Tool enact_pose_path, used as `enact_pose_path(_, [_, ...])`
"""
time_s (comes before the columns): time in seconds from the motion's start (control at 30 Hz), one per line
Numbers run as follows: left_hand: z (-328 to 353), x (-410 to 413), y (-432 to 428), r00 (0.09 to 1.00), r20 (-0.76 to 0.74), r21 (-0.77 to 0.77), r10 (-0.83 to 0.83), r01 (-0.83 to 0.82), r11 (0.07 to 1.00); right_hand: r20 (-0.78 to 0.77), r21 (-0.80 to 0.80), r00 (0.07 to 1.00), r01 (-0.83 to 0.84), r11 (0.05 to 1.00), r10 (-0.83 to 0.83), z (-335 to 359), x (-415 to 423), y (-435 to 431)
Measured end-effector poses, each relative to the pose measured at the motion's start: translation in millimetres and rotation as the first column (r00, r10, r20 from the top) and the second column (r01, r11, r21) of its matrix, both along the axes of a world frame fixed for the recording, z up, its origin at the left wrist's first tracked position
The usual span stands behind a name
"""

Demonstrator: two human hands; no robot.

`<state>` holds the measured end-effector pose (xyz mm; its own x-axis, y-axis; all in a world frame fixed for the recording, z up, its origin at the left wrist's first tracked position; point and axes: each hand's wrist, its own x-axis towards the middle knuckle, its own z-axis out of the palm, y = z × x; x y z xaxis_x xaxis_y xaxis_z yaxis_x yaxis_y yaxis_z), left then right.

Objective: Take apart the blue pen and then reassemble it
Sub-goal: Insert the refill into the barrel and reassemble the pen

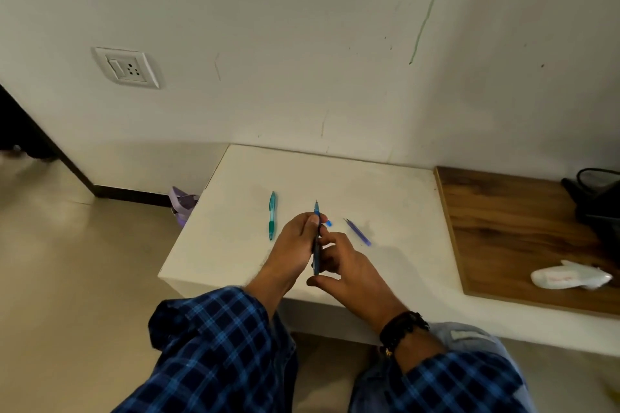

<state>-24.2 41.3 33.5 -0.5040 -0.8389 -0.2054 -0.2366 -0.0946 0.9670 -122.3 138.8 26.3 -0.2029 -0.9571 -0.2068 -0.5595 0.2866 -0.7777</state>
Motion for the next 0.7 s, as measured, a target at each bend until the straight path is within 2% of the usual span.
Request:
enact_pose_path(0.1, [-3.1, 0.6, -0.6, 0.996, -0.062, 0.046, 0.060, -0.058, 0.997, 0.284, 0.080, 0.952, 0.093, 0.992, -0.112, 0.0, 2.0, 1.3])
enact_pose_path(0.2, [-1.5, -1.2, -4.1, 0.975, -0.152, 0.203, 0.165, -0.132, 0.970, 0.570, 0.060, 0.789, 0.236, 0.970, -0.228, 2.3, 2.9, 1.3])
enact_pose_path(0.27, [0.5, -3.1, -6.2, 0.927, -0.245, 0.391, 0.284, -0.174, 0.904, 0.738, 0.044, 0.607, 0.392, 0.919, -0.295, 6.4, -0.3, 0.9])
enact_pose_path(0.33, [3.5, -4.9, -4.8, 0.886, -0.303, 0.517, 0.350, -0.156, 0.842, 0.902, 0.071, 0.337, 0.499, 0.864, -0.269, 10.7, -6.0, 0.1])
enact_pose_path(0.4, [5.7, -6.6, -0.3, 0.862, -0.339, 0.584, 0.378, -0.122, 0.803, 0.979, 0.120, 0.080, 0.521, 0.845, -0.188, 14.7, -10.1, -0.4])
enact_pose_path(0.43, [6.9, -7.4, 2.9, 0.851, -0.358, 0.606, 0.385, -0.102, 0.789, 0.989, 0.131, -0.010, 0.509, 0.851, -0.146, 15.8, -11.5, -0.7])
enact_pose_path(0.5, [9.4, -8.8, 9.7, 0.837, -0.390, 0.639, 0.383, -0.054, 0.768, 0.993, 0.112, -0.084, 0.467, 0.877, -0.082, 16.0, -11.7, -3.0])
enact_pose_path(0.6, [9.7, -11.9, 15.6, 0.840, -0.402, 0.656, 0.365, -0.015, 0.755, 0.993, 0.090, -0.105, 0.446, 0.891, -0.047, 15.1, -8.6, -7.6])
enact_pose_path(0.7, [11.3, -16.5, 19.3, 0.842, -0.431, 0.624, 0.325, 0.018, 0.781, 0.991, 0.098, -0.124, 0.514, 0.852, -0.039, 14.3, -9.6, -10.4])
